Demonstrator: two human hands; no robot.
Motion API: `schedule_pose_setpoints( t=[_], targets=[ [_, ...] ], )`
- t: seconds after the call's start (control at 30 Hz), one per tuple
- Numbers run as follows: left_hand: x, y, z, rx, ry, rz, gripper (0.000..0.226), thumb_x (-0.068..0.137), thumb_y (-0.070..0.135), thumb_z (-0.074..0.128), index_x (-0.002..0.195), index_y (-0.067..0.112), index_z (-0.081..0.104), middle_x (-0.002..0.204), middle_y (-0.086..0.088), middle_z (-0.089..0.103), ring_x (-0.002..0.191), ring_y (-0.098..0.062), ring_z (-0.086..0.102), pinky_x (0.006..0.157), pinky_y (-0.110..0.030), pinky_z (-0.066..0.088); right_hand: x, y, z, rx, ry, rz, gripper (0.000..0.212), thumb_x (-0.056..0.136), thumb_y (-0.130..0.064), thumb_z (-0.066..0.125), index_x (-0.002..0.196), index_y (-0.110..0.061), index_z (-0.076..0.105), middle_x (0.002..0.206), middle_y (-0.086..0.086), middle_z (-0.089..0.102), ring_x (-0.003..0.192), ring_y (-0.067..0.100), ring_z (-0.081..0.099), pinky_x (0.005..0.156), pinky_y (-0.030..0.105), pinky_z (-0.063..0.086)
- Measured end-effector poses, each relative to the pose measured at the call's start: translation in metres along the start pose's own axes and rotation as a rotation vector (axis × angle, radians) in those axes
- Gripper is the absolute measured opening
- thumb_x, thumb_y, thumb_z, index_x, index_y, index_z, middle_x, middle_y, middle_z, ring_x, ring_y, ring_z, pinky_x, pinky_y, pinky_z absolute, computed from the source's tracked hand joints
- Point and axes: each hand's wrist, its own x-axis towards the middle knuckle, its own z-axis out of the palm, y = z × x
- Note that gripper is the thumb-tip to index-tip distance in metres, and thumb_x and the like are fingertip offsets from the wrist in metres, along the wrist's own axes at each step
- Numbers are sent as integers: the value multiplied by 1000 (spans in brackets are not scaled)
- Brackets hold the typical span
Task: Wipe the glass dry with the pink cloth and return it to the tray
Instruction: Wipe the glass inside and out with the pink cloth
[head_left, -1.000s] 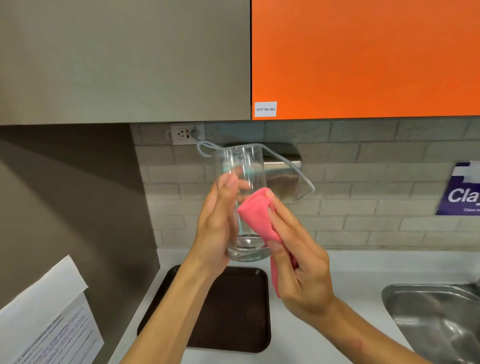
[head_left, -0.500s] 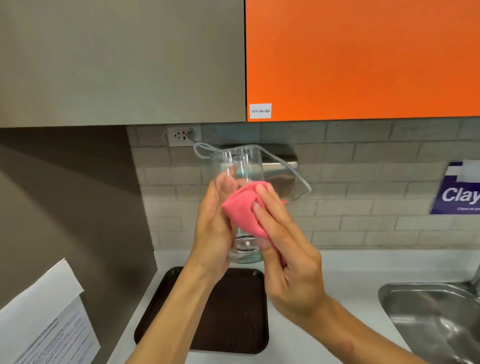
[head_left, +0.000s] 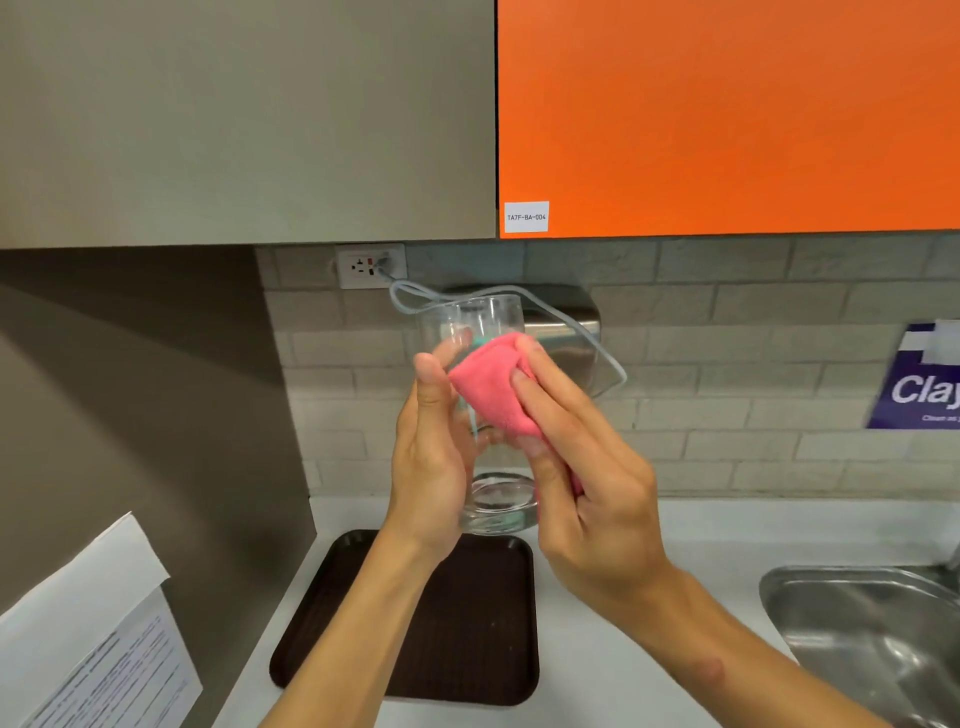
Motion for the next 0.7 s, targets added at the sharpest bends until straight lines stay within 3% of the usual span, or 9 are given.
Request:
schedule_pose_setpoints(
  t=[0.07,0.17,0.23,0.37,0.53,0.63,0.7],
  targets=[
    [1,-6,-1,-44,-23,-30,66,104,65,31,137,21,68,124,-1,81,114,-14,77,84,-25,64,9,2,-1,-9,12,16,38,110,-6,49,143,11,55,157,19,51,150,31,52,119,44,50],
    [6,-5,2,-104,-63,-48,61,108,59,25,135,23,66,116,-3,81,100,-18,78,82,-36,65,28,4,-2,-23,69,53,37,108,-3,52,143,10,56,155,22,54,149,24,51,122,26,44],
    [8,-4,1,-105,-72,-44,62,108,59,25,137,22,65,120,-2,80,104,-17,77,85,-35,64,24,3,0,-29,70,38,38,109,-4,50,144,10,55,156,20,53,150,25,51,123,27,43],
    [7,-9,-5,-100,-65,-39,61,111,55,21,132,26,70,128,6,79,117,-8,75,88,-24,62,4,1,1,-25,30,-3,38,111,-7,47,142,12,56,156,17,51,149,31,52,118,45,51],
    [12,-6,1,-135,-135,-18,64,107,60,25,144,24,63,129,-3,77,108,-19,76,87,-37,63,28,1,-4,-61,77,-15,36,108,-4,48,140,11,57,152,16,53,147,29,53,123,28,43],
    [14,-7,-3,-142,-135,-16,67,111,53,16,142,19,65,130,-3,77,111,-17,76,87,-33,63,18,-1,-5,-73,59,-27,36,107,-2,51,140,11,58,152,15,54,147,26,54,122,30,45],
    [13,-9,-5,-138,-134,-34,70,110,53,16,147,12,59,134,-9,75,115,-23,74,90,-37,64,15,-1,-6,-92,57,-19,36,106,-1,52,138,11,60,151,16,56,146,26,55,122,31,46]
  ],
)
